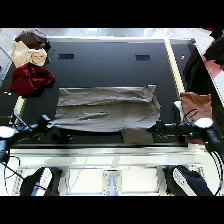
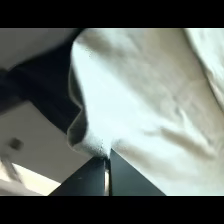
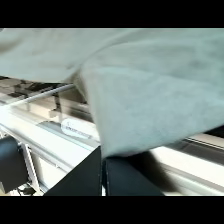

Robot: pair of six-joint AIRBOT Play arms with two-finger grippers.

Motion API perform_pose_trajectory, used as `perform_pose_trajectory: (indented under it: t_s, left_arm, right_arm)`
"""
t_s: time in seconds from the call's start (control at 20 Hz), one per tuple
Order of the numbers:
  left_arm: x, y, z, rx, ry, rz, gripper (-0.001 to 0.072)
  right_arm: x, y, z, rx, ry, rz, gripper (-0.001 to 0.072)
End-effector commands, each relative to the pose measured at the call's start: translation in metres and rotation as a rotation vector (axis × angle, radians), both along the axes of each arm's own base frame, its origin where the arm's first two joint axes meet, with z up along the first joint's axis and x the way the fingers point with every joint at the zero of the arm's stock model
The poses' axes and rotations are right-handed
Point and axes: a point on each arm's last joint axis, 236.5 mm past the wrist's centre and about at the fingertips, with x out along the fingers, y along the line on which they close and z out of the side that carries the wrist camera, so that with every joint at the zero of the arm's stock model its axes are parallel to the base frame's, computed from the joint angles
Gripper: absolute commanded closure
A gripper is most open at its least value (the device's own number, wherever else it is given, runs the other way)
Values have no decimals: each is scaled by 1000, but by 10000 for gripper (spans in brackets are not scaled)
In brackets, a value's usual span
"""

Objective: Fold the shirts.

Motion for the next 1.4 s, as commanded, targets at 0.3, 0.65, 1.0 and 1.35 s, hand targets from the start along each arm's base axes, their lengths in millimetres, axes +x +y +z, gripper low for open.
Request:
perform_pose_trajectory:
  t_s: [0.3, 0.65, 1.0, 1.35]
  left_arm:
    - [-2, 9, 69, 256, -79, -287, 699]
    - [107, 19, 70, 376, -99, -426, 700]
    - [207, 3, 8, 389, -49, -511, 699]
    - [224, 16, -36, 452, -3, -478, 698]
  right_arm:
    - [25, -8, 91, -78, -239, -15, 697]
    - [131, -20, 66, -131, -274, -110, 696]
    - [235, -22, 5, -160, -229, -135, 696]
    - [289, -37, -33, -198, -238, -193, 695]
